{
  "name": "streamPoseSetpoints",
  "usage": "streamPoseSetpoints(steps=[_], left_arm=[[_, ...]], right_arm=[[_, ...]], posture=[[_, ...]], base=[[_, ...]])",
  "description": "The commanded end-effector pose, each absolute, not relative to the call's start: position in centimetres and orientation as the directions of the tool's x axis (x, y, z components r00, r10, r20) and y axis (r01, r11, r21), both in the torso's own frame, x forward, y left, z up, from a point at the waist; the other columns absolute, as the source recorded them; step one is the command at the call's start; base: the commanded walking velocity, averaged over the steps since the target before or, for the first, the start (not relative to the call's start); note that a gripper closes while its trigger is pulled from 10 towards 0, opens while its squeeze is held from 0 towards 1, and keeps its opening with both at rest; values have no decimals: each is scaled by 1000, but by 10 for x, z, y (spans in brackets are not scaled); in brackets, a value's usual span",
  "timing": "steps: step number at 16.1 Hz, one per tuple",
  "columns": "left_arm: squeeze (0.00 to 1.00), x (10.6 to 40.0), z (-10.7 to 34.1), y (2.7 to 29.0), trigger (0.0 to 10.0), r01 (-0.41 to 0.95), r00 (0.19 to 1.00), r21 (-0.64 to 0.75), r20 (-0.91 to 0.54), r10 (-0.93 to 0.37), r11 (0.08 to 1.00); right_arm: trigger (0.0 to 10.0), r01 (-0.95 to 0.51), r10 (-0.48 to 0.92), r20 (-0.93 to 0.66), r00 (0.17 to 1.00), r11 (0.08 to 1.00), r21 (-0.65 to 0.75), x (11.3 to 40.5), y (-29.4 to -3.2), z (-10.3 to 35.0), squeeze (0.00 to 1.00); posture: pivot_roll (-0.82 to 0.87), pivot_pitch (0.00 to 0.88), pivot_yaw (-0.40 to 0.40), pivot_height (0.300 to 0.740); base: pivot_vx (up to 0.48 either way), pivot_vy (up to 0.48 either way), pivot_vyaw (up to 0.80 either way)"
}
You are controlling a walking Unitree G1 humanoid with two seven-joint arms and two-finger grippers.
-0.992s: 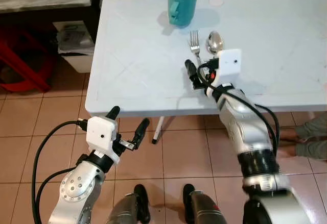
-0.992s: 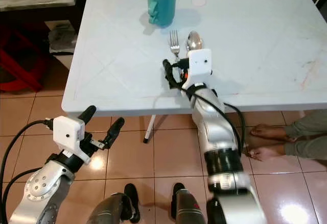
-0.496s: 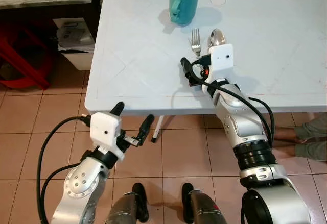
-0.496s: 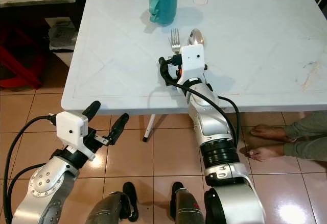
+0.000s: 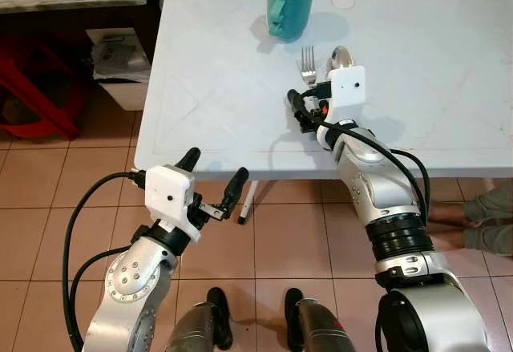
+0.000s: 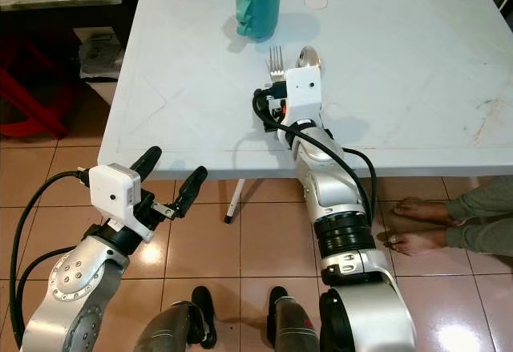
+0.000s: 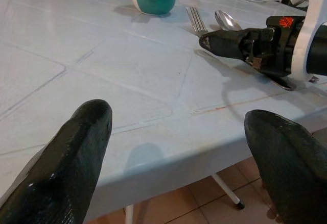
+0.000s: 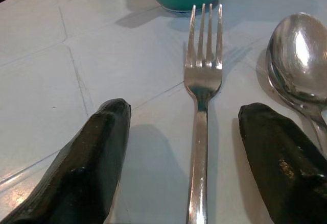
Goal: Setting the table
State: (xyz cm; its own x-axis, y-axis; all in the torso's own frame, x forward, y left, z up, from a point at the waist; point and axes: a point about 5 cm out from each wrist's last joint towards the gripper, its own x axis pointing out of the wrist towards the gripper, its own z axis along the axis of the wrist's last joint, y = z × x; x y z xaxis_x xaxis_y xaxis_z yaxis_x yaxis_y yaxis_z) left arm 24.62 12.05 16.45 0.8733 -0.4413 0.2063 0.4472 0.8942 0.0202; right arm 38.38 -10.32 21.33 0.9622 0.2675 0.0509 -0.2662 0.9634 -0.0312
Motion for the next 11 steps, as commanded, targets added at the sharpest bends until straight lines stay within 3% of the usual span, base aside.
streamPoseSetpoints(steps=[1,11], left_arm=[[0,244,164,120,10000,445,877,11,199,-438,895],[0,250,171,114,10000,472,858,4,228,-461,881]], right_arm=[[0,-259,259,-67,964,966,-5,381,-106,187,0],[0,-194,200,-167,965,980,52,378,-121,181,0]], posture=[[-57,345,20,740],[-70,335,27,740]], base=[[0,0,0],[0,0,0]])
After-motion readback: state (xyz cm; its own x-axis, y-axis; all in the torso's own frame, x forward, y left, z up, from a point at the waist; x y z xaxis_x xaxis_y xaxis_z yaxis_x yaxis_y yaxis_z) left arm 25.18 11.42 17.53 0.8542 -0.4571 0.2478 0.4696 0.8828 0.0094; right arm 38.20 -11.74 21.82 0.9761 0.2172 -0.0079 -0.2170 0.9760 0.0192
